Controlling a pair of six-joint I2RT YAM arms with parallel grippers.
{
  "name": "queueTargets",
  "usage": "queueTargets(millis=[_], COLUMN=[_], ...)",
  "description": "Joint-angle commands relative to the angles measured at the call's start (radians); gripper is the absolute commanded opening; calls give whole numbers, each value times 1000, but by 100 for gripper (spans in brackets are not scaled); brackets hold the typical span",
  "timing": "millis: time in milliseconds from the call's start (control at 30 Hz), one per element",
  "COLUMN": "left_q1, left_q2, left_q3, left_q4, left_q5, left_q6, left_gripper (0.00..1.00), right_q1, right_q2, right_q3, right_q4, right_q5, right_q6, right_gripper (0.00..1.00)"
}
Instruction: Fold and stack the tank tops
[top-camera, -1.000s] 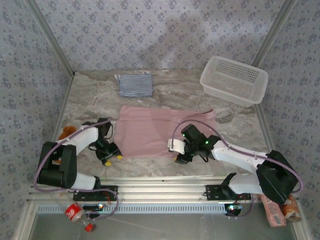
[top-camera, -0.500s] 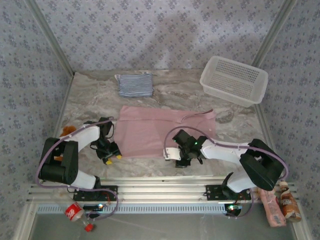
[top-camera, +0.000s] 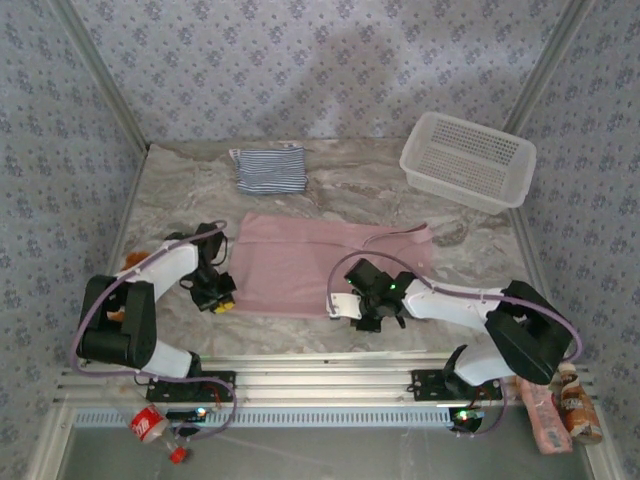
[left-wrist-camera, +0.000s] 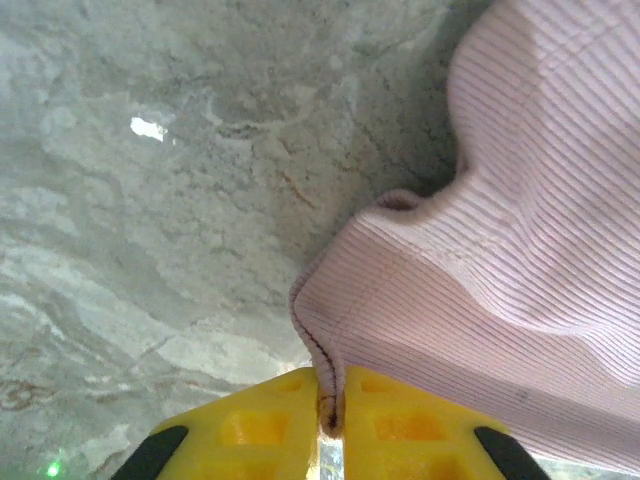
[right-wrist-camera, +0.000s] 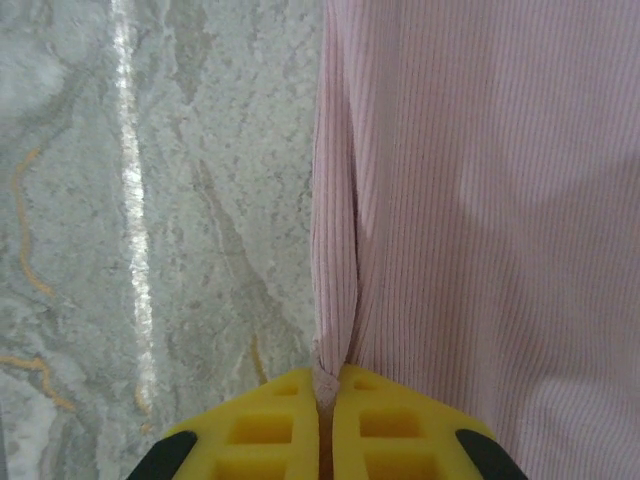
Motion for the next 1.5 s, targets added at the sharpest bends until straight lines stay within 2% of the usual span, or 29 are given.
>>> queueTargets(millis=[0,133,733,967,1467], left_q1=[-2,-2,48,85,97], left_q2=[-44,-5,206,238,376], left_q3=[47,109,316,351,468], left_q4=[-87,-103,-86,-96,-105], left_q5=[5,27,59,55,26], left_q6=[5,23,75,98,148], left_gripper=[5,3,4,4,7], right_q1=[-15,-53,-273,-300,-328], right_q2=[-41,-34,95,137,264], right_q3=[37,67,190,216,298], right_q4=[-77,-103,-57,-43,11], right_q5=[-52,-83,-154,-148,-113], right_q6=[46,43,1,-4,6], right_gripper=[7,6,6,7,7])
